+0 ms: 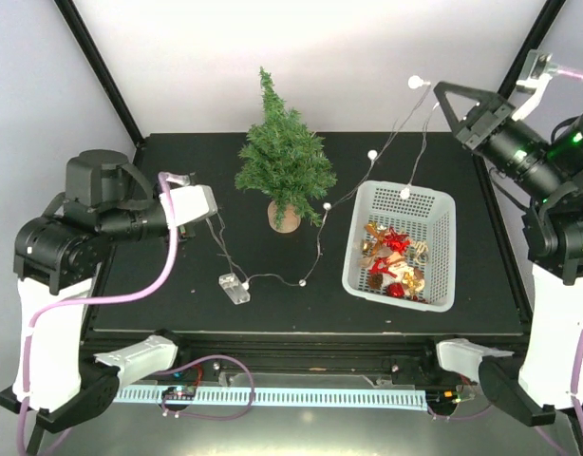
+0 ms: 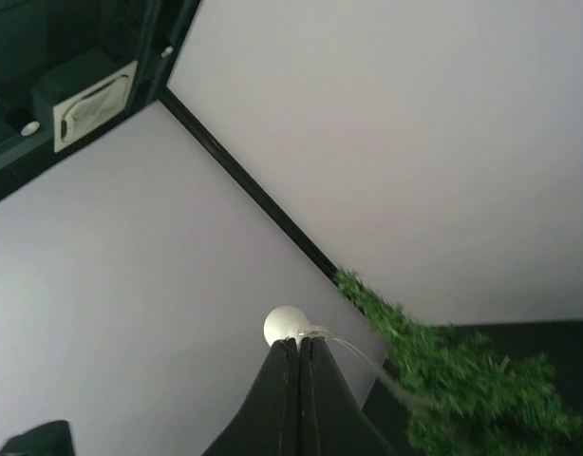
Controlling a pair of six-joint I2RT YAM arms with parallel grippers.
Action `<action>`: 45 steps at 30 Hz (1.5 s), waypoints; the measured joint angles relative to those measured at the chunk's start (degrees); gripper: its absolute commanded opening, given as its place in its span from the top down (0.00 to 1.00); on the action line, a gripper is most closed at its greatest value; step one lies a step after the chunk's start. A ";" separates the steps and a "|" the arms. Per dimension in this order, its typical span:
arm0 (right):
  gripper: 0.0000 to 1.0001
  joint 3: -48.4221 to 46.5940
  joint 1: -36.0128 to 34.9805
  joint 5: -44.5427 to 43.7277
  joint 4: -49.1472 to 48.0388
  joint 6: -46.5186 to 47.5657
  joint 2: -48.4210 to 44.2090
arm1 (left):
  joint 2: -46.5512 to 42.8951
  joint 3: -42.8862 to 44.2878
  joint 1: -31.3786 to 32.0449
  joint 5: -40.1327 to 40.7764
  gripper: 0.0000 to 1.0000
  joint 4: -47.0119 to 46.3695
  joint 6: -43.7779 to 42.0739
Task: Decorate the small christmas tree
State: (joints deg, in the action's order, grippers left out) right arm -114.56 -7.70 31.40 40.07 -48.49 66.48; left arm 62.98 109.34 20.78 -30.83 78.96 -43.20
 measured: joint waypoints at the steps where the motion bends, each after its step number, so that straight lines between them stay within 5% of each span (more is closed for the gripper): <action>1: 0.99 -3.06 0.02 -0.28 0.98 0.20 1.40 | 0.00 -1.09 -0.39 1.11 0.99 -0.07 -0.44; 8: 0.99 -19.82 0.98 -2.97 6.32 1.64 7.19 | -0.17 -10.64 -3.93 5.22 0.98 -2.36 -1.64; 21: 0.99 -19.39 1.38 -18.64 24.55 8.83 6.64 | 0.17 -18.36 -8.04 9.29 0.98 -11.15 0.72; 35: 0.99 16.85 1.42 -32.96 33.20 11.34 -1.46 | 1.40 -15.04 -14.19 13.14 0.98 -21.53 8.13; 45: 0.99 25.94 1.42 -36.76 31.39 11.56 -1.90 | 0.59 -10.32 -18.16 17.03 0.98 -27.80 11.98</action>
State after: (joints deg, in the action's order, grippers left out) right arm -88.62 -6.28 -5.37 71.46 -36.93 64.58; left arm 63.57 99.02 2.61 -13.80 51.16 -31.22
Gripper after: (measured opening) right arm 0.015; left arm 0.020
